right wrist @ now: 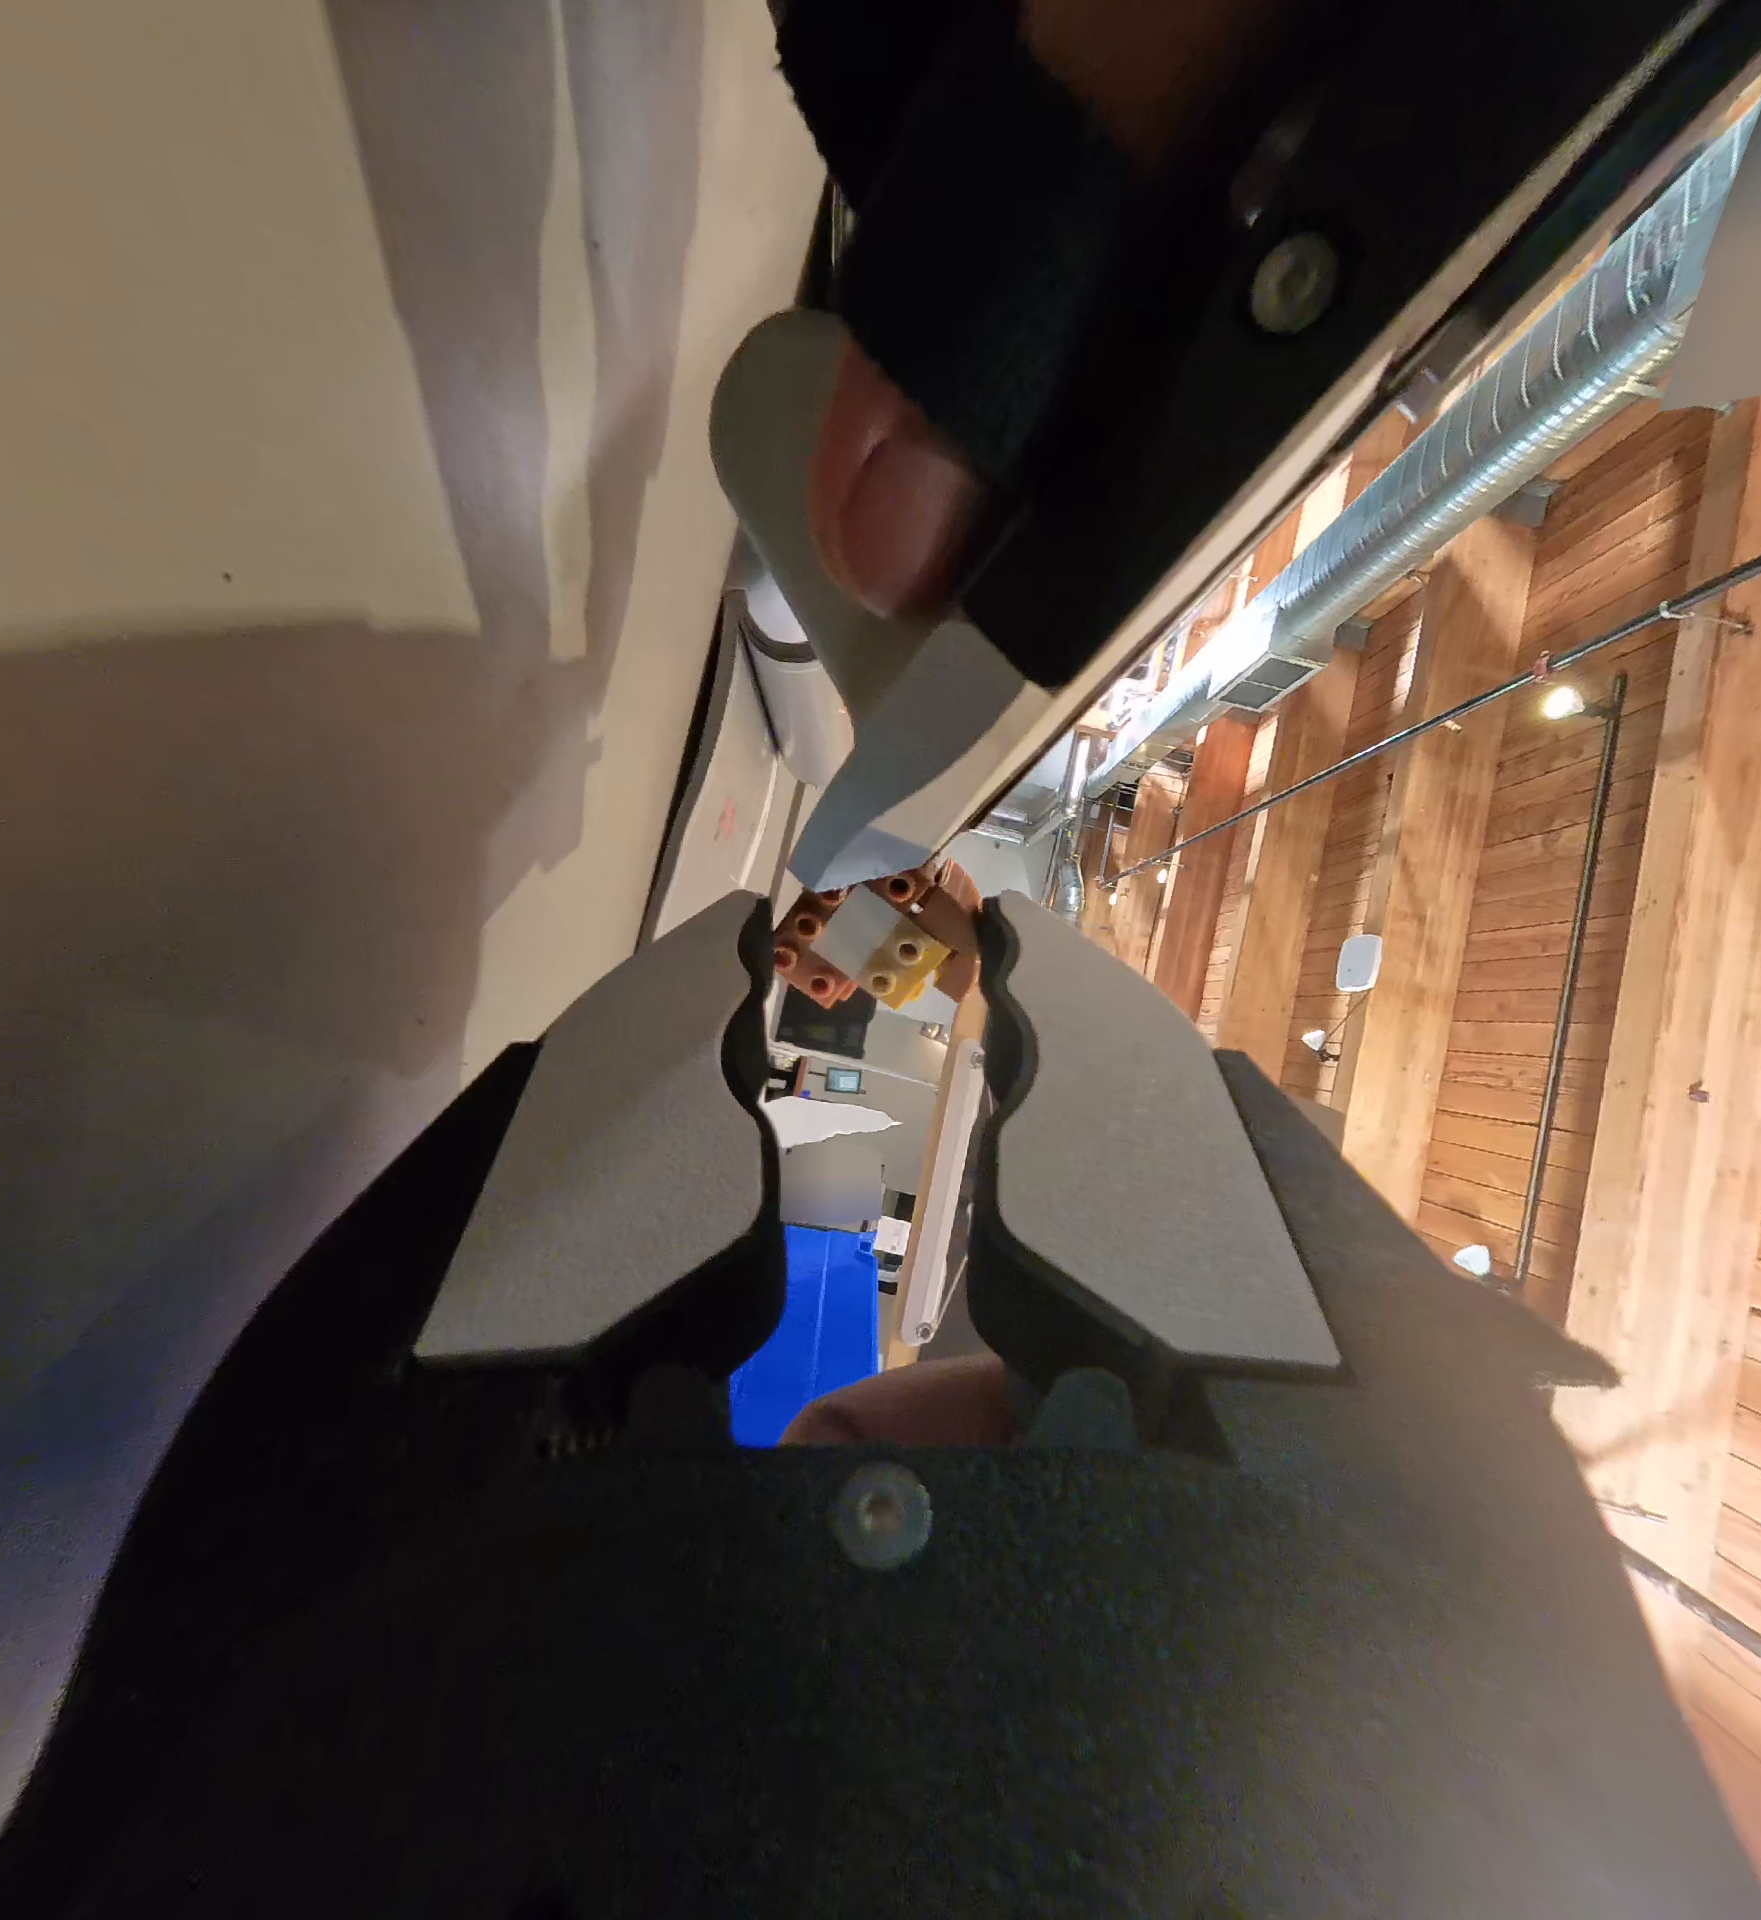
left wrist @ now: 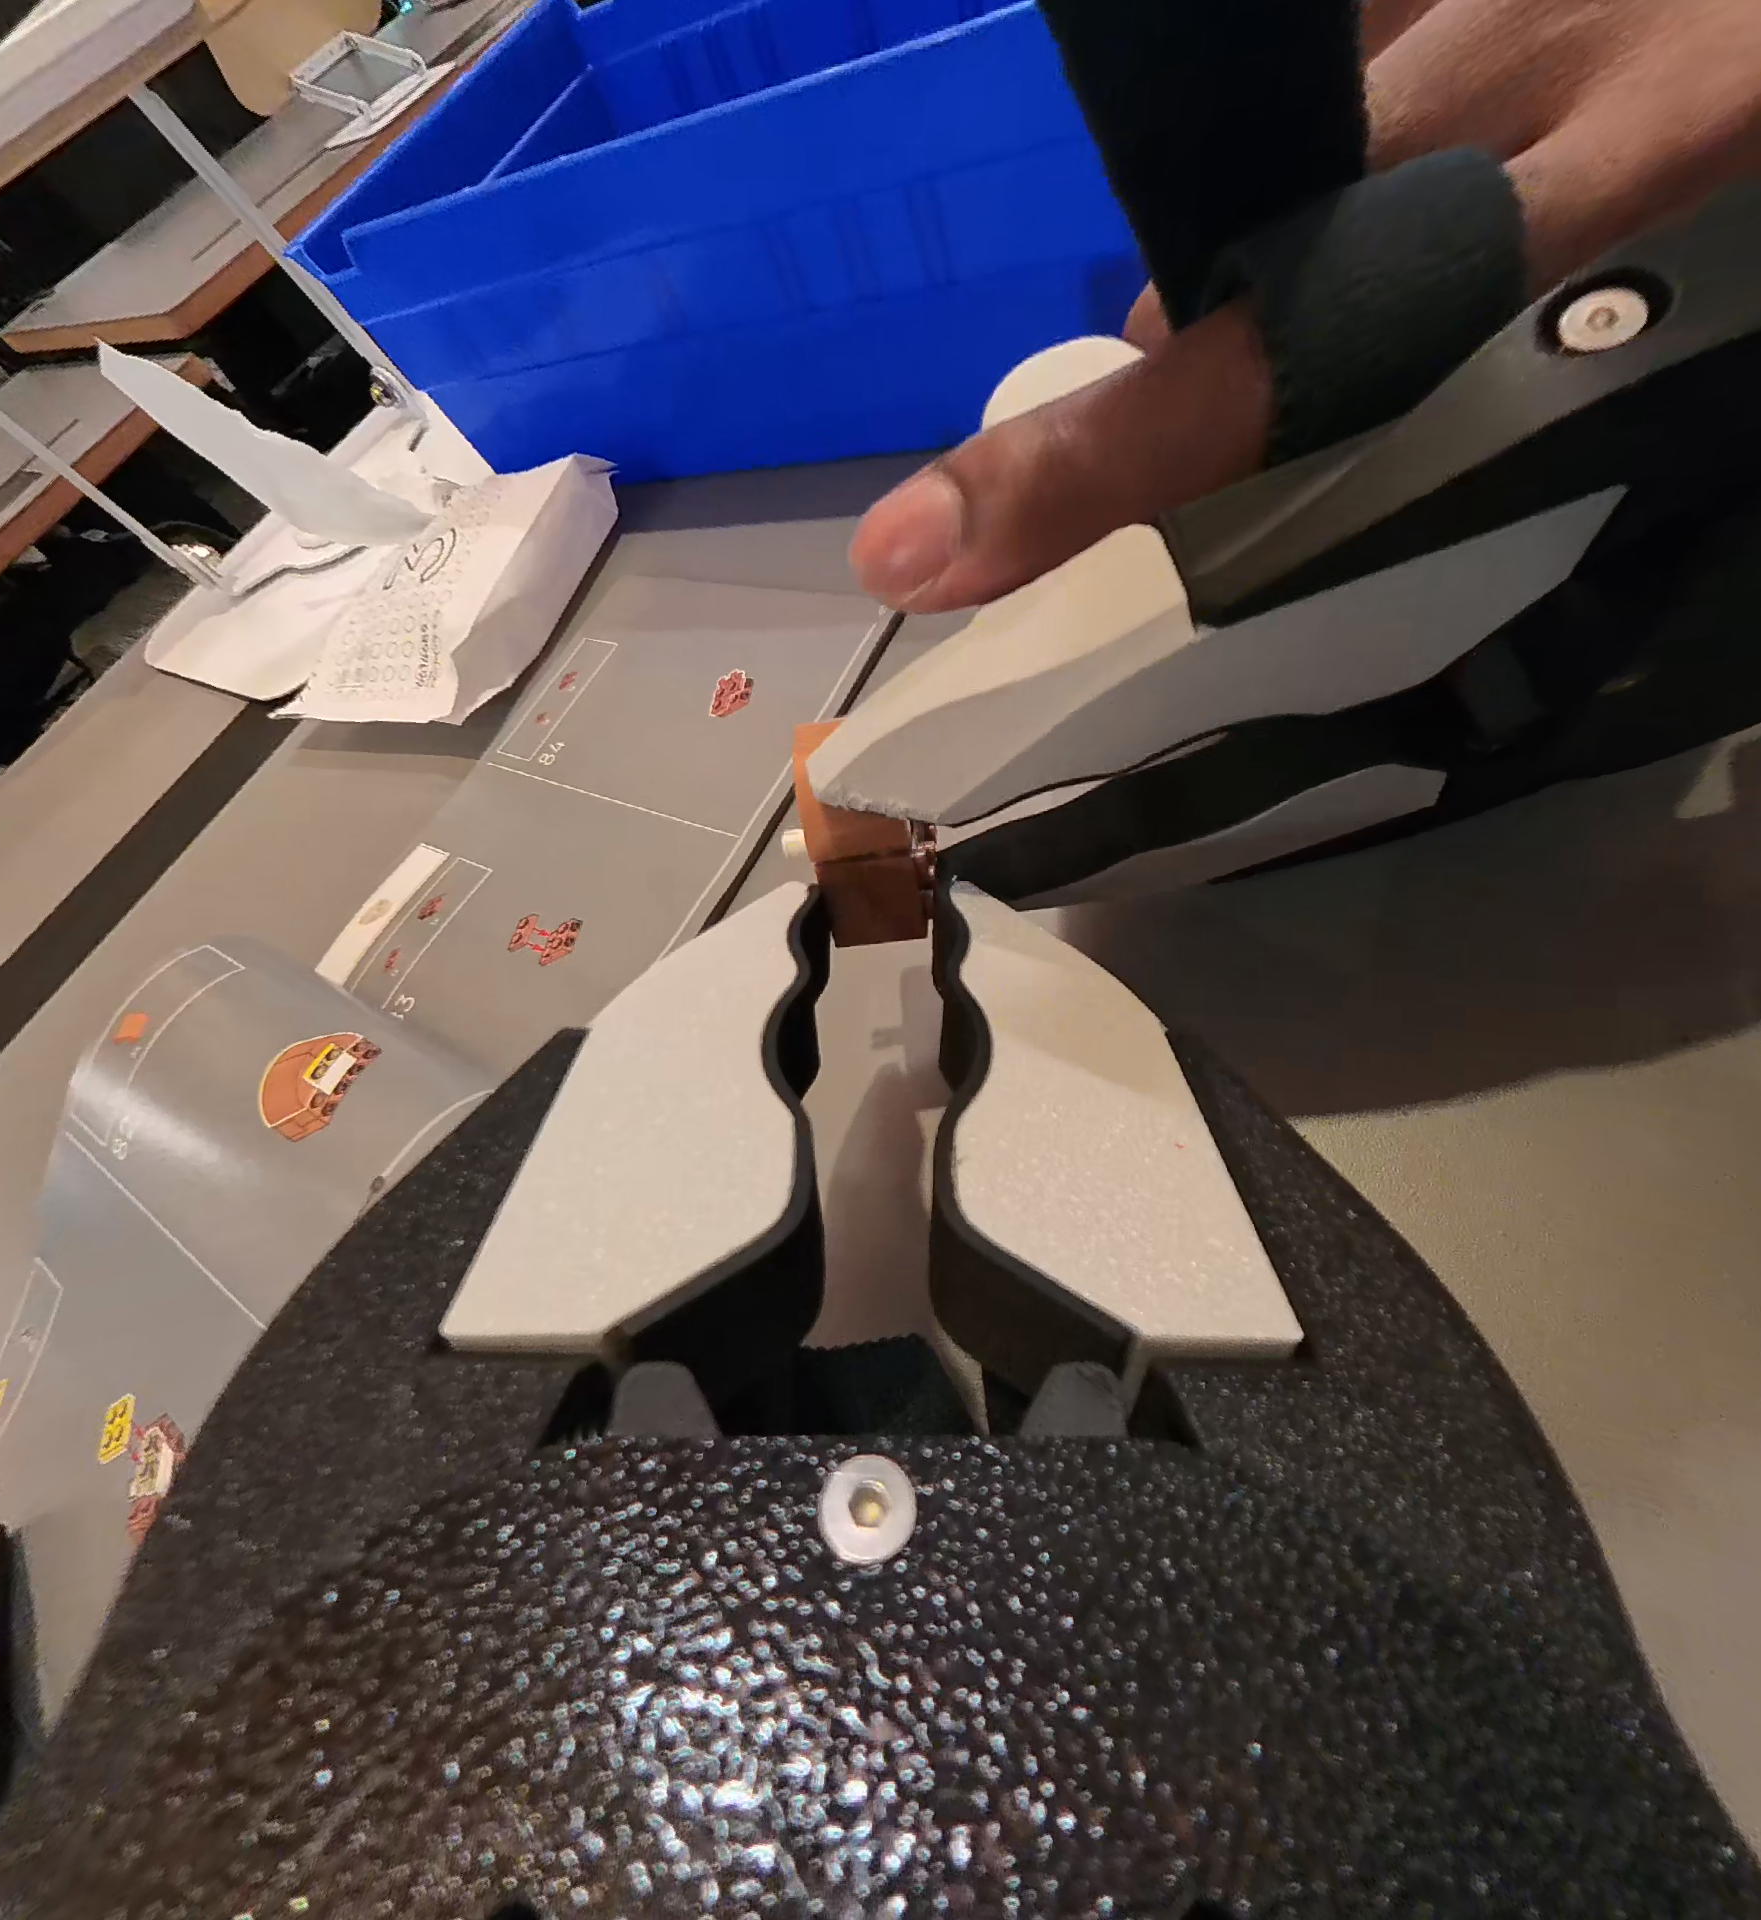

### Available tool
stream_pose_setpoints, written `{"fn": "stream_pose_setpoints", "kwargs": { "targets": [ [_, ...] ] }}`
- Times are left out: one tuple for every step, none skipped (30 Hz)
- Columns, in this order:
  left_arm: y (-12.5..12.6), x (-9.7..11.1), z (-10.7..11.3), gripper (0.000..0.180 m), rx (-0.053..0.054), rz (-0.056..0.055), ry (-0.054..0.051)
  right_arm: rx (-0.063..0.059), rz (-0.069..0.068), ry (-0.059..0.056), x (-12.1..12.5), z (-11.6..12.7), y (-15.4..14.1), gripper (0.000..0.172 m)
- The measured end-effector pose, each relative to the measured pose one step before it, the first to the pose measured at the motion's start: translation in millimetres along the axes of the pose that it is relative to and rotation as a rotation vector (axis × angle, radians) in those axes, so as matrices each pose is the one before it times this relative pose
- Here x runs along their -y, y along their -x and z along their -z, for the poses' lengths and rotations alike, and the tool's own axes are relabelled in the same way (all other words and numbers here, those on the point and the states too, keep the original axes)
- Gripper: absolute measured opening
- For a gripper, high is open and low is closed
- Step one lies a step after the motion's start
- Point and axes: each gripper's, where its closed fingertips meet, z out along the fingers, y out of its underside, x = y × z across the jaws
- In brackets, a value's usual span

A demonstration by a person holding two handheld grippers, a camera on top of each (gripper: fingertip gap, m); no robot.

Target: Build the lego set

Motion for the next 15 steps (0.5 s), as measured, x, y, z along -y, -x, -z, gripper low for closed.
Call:
{"fn": "stream_pose_setpoints", "kwargs": {
  "targets": [
    [0.0,-0.12,-0.16,0.019,0.0007,-0.0018,0.0005,0.0013,-0.0055,-0.0029,0.02,-0.01,0.15,0.038],
    [0.01,0.1,0.04,0.019,0.0006,-0.0015,-0.0007,-0.0014,-0.0033,-0.002,-0.1,-0.06,-0.17,0.038],
    [0.32,0.23,0.1,0.019,0.0007,-0.0001,-0.0014,-0.0039,-0.0028,-0.0015,-0.14,-0.03,-0.43,0.038],
    [0.48,0.25,0.23,0.019,0.0016,0.0002,-0.0013,-0.0041,-0.003,-0.0012,-0.1,-0.06,-0.47,0.038],
    [0.54,0.22,0.2,0.019,0.0022,-0.0001,-0.0007,-0.004,-0.0032,-0.0021,-0.06,0.03,-0.62,0.038],
    [0.82,0.0,0.27,0.019,0.0035,0.0001,-0.0005,-0.0039,-0.005,-0.0052,0.44,0.32,-0.77,0.038],
    [0.83,-0.16,0.26,0.019,0.0025,0.0012,-0.0009,-0.0035,-0.008,-0.0082,0.86,0.55,-0.97,0.038],
    [0.87,0.18,0.3,0.019,0.0019,0.0027,-0.0031,-0.004,-0.0121,-0.0097,1.09,0.65,-1.26,0.038],
    [0.88,0.61,0.49,0.019,0.0016,0.0021,-0.0062,-0.0055,-0.0193,-0.0121,1.23,0.82,-1.8,0.039],
    [0.93,0.91,0.57,0.019,0.0017,-0.0001,-0.008,-0.0025,-0.0302,-0.0151,1.24,0.76,-1.8,0.039],
    [0.81,0.75,0.52,0.019,0.0007,-0.0011,-0.007,-0.0003,-0.0372,-0.0158,0.96,0.82,-1.69,0.039],
    [0.38,1.03,0.49,0.019,-0.0023,-0.0025,-0.0104,-0.0021,-0.043,-0.0184,0.69,0.84,-2.3,0.039],
    [0.06,1.11,0.48,0.019,-0.0041,-0.0026,-0.0119,0.0059,-0.0527,-0.0172,-0.26,0.68,-1.63,0.039],
    [0.64,0.02,0.18,0.019,-0.002,0.001,-0.0035,0.0111,-0.0701,-0.0175,-1.07,0.4,-1.81,0.039],
    [0.67,-0.12,0.08,0.019,-0.0038,0.0028,-0.0041,0.02,-0.0876,-0.0187,-1.66,0.21,-1.74,0.039]
  ]
}}
